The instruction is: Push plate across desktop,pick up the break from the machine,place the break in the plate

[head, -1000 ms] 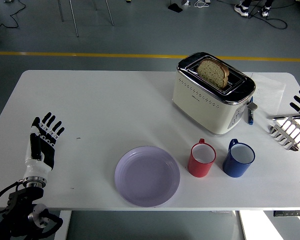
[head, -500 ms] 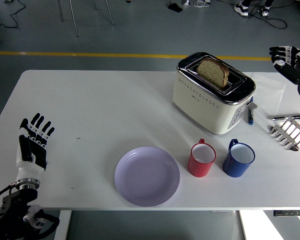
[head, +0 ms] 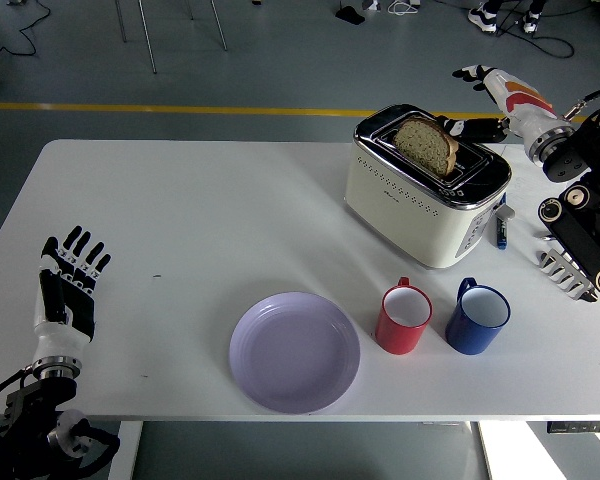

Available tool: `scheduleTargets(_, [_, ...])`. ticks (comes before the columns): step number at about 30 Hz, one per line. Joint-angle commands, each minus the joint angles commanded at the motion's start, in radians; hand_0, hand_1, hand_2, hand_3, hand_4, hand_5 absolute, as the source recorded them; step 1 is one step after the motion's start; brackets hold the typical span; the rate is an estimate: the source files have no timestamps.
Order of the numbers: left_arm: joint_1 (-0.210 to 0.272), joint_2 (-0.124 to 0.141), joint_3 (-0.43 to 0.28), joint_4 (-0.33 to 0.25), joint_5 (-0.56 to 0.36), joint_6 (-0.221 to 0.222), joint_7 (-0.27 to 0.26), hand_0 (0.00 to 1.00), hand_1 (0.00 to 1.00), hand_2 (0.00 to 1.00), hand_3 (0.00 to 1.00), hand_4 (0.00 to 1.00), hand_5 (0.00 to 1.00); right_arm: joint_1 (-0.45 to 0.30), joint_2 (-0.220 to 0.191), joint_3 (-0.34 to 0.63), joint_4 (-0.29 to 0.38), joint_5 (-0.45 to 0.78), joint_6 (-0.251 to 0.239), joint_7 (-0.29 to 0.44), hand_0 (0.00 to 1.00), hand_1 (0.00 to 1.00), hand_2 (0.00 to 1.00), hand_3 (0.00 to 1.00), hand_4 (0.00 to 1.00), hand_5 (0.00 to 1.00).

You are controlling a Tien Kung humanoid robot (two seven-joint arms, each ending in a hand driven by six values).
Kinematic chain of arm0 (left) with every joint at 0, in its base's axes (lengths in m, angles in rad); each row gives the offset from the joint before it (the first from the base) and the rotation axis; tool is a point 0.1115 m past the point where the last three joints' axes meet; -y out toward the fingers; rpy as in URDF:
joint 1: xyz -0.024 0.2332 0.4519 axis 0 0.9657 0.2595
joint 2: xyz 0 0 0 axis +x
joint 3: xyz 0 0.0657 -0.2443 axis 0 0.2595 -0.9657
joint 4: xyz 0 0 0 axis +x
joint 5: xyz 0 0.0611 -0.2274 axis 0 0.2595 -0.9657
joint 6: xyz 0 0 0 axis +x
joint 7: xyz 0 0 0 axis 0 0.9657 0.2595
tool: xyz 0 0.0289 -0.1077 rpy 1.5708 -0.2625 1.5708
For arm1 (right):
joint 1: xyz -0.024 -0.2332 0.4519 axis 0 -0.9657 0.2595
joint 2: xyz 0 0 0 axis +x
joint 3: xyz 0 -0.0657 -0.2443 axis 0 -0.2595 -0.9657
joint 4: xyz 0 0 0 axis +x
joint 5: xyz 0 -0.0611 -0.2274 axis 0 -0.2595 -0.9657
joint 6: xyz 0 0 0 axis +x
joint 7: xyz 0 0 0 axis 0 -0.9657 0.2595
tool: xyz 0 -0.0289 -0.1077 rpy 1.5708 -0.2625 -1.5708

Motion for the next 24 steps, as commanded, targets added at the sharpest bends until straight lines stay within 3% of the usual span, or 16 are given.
scheduleTargets(15, [-0.015,0.002,0.011,0.006,-0.004,0.003,0.0,0.8,0.847,0.912,0.853,0.611,0.998,0.132,0.133,-0.05,-0.25,-0.101,0.04,-0.055,0.867,0.808,0.815,0.85,0.833,0.39])
scheduleTargets(16, [-0.015,0.003,0.012,0.006,-0.004,0.003,0.0,0.8,0.847,0.912,0.853,0.611,0.998,0.14,0.141,-0.056,-0.266,-0.107,0.041,-0.058,0.813,0.772,0.767,0.831,0.836,0.391])
scheduleTargets(21, [-0.019,0.003,0.018,0.008,-0.005,0.003,0.0,0.8,0.847,0.912,0.853,0.611,0.998,0.182,0.185,-0.088,-0.337,-0.13,0.04,-0.068,0.813,0.772,0.767,0.831,0.836,0.391])
scheduleTargets(22, [-0.022,0.003,0.021,0.008,-0.006,0.003,0.0,0.801,0.847,0.911,0.852,0.613,0.998,0.197,0.2,-0.095,-0.362,-0.137,0.041,-0.071,0.734,0.724,0.702,0.802,0.834,0.389])
scheduleTargets(24, [-0.023,0.003,0.022,0.008,-0.006,0.003,0.0,0.801,0.847,0.911,0.852,0.613,0.998,0.206,0.209,-0.098,-0.382,-0.141,0.041,-0.072,0.734,0.724,0.702,0.802,0.834,0.389])
